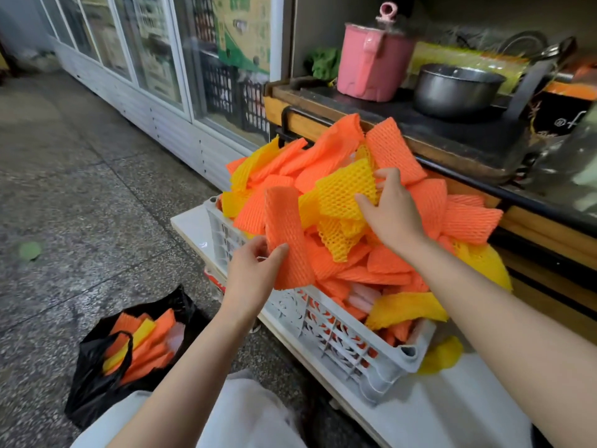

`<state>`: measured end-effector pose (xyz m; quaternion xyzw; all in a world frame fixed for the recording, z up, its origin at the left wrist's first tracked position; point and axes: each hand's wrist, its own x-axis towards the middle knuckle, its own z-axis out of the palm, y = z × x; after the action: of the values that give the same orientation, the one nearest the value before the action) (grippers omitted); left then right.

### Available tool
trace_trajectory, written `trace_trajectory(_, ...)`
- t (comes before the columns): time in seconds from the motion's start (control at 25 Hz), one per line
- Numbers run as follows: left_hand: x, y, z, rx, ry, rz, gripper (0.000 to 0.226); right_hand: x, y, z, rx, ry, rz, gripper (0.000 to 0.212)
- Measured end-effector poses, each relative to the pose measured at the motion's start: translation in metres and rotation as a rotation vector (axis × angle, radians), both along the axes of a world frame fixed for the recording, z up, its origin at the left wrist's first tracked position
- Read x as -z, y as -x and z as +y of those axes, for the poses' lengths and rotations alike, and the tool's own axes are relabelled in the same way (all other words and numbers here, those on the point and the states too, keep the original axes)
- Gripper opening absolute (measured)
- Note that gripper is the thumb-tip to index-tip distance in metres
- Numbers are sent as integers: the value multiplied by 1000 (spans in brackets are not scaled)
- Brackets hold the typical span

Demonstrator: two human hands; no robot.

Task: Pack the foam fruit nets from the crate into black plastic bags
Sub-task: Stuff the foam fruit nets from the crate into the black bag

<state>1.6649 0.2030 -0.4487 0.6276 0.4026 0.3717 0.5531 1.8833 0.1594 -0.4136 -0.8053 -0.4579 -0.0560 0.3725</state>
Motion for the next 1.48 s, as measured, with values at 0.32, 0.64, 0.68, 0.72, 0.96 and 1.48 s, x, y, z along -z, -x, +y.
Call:
trace_trajectory(0.32,16,3,-6,-152,5,92,16,12,28,-60,-231,-140,374,38)
trace_trajectory(0.64,3,-7,-29,282,286,-16,38,28,67,-76,-379,178,287,34)
trace_trajectory(0.68,4,-7,-28,309,255,28,41,26,69,-77,-404,198,229,35)
trace_trajectory(0.72,4,-7,-28,316,203,81,42,23,72,-77,-441,208,195,35)
trace_trajectory(0.96,-10,-24,-27,149,6,75,15,-3,49,-82,-550,283,134,29)
trace_trajectory(1.48,-8,-34,-32,92,2,34,23,15,-38,-57,101,162,117,59)
